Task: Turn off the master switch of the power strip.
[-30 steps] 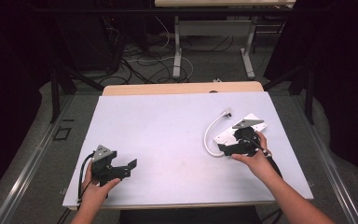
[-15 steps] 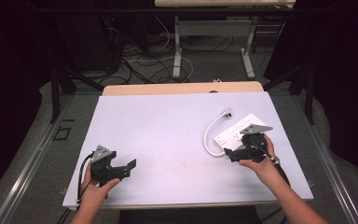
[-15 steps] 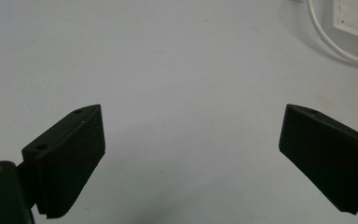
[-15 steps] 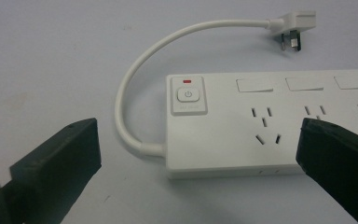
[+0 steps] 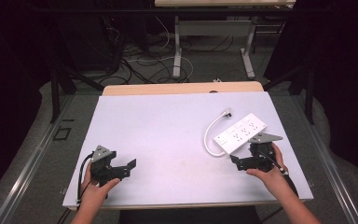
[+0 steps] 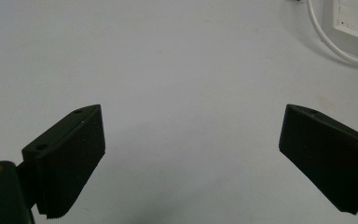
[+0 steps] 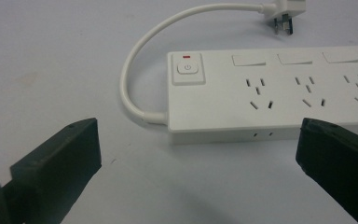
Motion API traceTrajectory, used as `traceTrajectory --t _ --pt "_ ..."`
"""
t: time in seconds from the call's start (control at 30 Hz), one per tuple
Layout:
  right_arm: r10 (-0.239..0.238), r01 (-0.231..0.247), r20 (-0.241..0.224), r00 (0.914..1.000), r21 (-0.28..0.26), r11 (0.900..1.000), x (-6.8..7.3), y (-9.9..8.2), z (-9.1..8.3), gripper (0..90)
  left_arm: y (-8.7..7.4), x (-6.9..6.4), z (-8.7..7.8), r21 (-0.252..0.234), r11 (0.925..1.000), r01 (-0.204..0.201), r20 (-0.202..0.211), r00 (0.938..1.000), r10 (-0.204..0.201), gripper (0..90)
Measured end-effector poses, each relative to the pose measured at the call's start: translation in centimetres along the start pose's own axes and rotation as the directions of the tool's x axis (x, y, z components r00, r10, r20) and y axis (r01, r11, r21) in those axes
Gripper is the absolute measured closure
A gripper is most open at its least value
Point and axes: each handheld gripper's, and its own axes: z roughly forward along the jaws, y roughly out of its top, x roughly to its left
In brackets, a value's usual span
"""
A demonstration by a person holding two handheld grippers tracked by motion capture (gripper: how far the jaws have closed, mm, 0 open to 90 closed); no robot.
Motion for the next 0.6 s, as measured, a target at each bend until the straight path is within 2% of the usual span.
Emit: traceTrajectory --t 0.17,0.4,0.6 --pt "0.033 -0.033 0.007 0.9994 -0.014 0.9994 -0.3 -1.0 -0.6 0.0 0.0 0.0 0.0 -0.001 1.0000 0.001 -0.002 1.0000 -0.001 7.0" --pt "0.057 -0.055 0.035 0.9978 -0.038 0.9978 -1.1 -2.2 -1.1 0.0 0.0 0.1 0.0 0.000 1.0000 0.003 0.000 1.0000 -0.003 7.0" --pt "0.098 -0.095 0.050 0.9940 -0.056 0.9939 -2.1 -3.4 -1.3 0.4 0.0 0.1 0.0 0.000 1.0000 0.003 -0.001 1.0000 -0.003 7.0"
